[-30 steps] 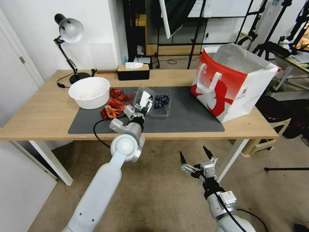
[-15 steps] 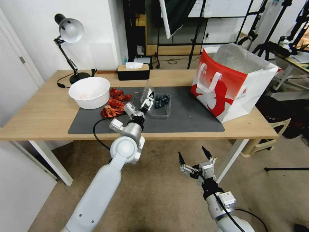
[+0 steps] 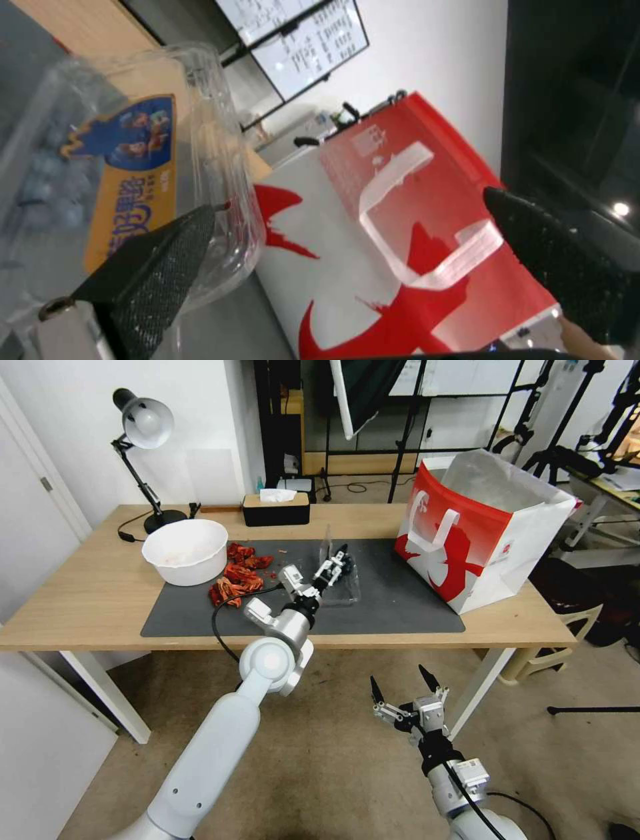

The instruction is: Close the takeout container lid, then place the container into the takeout bag.

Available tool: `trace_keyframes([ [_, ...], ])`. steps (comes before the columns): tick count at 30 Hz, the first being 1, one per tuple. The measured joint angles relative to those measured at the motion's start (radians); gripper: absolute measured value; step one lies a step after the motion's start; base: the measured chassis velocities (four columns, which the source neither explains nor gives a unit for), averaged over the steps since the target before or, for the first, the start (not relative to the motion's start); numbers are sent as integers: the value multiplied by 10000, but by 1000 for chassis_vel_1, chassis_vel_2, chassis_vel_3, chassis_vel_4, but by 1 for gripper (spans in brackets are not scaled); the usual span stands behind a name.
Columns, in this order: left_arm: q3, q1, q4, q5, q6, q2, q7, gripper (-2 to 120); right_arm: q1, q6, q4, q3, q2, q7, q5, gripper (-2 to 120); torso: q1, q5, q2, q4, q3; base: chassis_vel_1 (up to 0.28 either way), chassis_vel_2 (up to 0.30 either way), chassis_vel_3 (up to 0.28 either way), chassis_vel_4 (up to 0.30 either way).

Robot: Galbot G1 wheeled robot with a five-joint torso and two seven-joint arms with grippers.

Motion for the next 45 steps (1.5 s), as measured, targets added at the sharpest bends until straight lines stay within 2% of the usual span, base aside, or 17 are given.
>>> trace_keyframes([
  [6,290,-239,340,7,136,-31,-58,97,9,0,-11,3,55,0,0,100,0,1,0,0,0,0,0,0,0],
  [10,414,-350,561,108,175,-130,-540,88,31,1,-12,-1,76,0,0,100,0,0,0,0,0,0,0,0,0],
  [13,425,-366,774,241,118,-198,-897,74,52,0,-12,-5,103,0,2,100,0,0,0,0,0,0,0,0,0],
  [14,425,-366,774,241,118,-198,-897,74,52,0,-12,-5,103,0,2,100,0,0,0,0,0,0,0,0,0],
  [16,443,-329,812,281,129,-203,-1174,62,58,0,-12,-10,124,-2,13,100,0,-1,-1,1,0,0,0,0,0],
  [17,443,-329,812,281,129,-203,-1174,62,58,0,-12,-10,124,-2,13,100,0,-1,-1,1,0,0,0,0,0],
  [19,459,-303,829,389,192,-187,-1421,51,84,-8,31,-14,139,-3,46,100,-1,0,-1,0,0,0,0,0,0],
  [21,466,-296,833,428,212,-174,-1465,48,94,-15,55,-15,143,-5,54,100,0,-1,0,0,0,0,0,0,0],
  [22,477,-281,833,470,241,-145,-1483,41,112,-36,122,-10,144,-12,76,100,0,0,0,0,0,0,0,0,0],
  [26,515,-266,823,559,285,-115,-1495,27,204,-164,356,57,109,-27,238,100,0,0,0,0,0,0,0,0,0],
  [31,581,-268,849,757,348,-101,-1556,13,407,-369,614,214,65,-73,568,100,0,0,0,0,0,0,0,0,0],
  [34,629,-263,886,906,373,-94,-1561,1,790,-868,932,482,-26,-141,1571,100,0,0,0,0,0,0,0,0,0],
  [36,633,-262,927,939,375,-96,-1561,0,1227,-1391,1138,728,-115,-141,2620,100,0,0,-1,0,0,0,0,0,0],
  [37,633,-262,927,939,375,-96,-1561,0,1227,-1391,1138,728,-115,-141,2620,100,0,0,-1,0,0,0,0,0,0],
  [41,634,-262,995,1084,365,-82,-1553,0,2246,-2354,1300,1144,-306,175,4789,100,0,0,-1,0,0,0,0,0,0],
  [42,634,-262,995,1084,365,-82,-1553,0,2246,-2354,1300,1144,-306,175,4789,100,0,0,-1,0,0,0,0,0,0],
  [45,639,-231,1045,1186,330,-69,-1529,0,3262,-3036,1073,1196,-430,763,6442,100,0,0,-1,0,1,0,0,0,0],
])
